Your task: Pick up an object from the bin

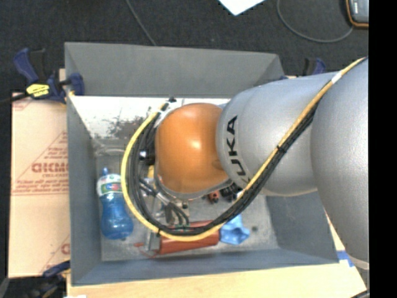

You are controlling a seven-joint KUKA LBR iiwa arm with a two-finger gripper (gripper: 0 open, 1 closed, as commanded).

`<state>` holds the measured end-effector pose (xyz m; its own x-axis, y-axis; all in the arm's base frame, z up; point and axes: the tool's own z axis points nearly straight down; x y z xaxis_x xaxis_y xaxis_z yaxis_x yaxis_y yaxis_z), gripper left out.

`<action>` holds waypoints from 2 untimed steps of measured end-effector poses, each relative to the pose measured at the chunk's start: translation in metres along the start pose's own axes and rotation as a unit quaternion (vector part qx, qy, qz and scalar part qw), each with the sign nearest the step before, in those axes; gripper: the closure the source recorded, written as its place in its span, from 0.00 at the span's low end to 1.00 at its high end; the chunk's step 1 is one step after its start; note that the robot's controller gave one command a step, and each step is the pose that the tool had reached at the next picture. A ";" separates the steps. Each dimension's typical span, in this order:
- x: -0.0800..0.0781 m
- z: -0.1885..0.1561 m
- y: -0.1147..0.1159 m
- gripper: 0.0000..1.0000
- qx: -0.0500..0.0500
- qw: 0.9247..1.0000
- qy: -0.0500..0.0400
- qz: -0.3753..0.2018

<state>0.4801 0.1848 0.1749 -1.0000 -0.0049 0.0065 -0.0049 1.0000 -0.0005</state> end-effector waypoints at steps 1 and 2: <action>-0.002 -0.004 -0.001 0.00 -0.001 1.000 -0.004 0.003; -0.008 0.106 -0.098 0.00 0.000 1.000 -0.005 -0.013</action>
Offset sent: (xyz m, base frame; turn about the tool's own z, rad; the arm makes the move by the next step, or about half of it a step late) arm 0.0059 -0.0936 -0.1049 -0.0346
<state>0.4877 0.0868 0.0687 -0.9995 -0.0317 -0.0036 -0.0317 0.9995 -0.0009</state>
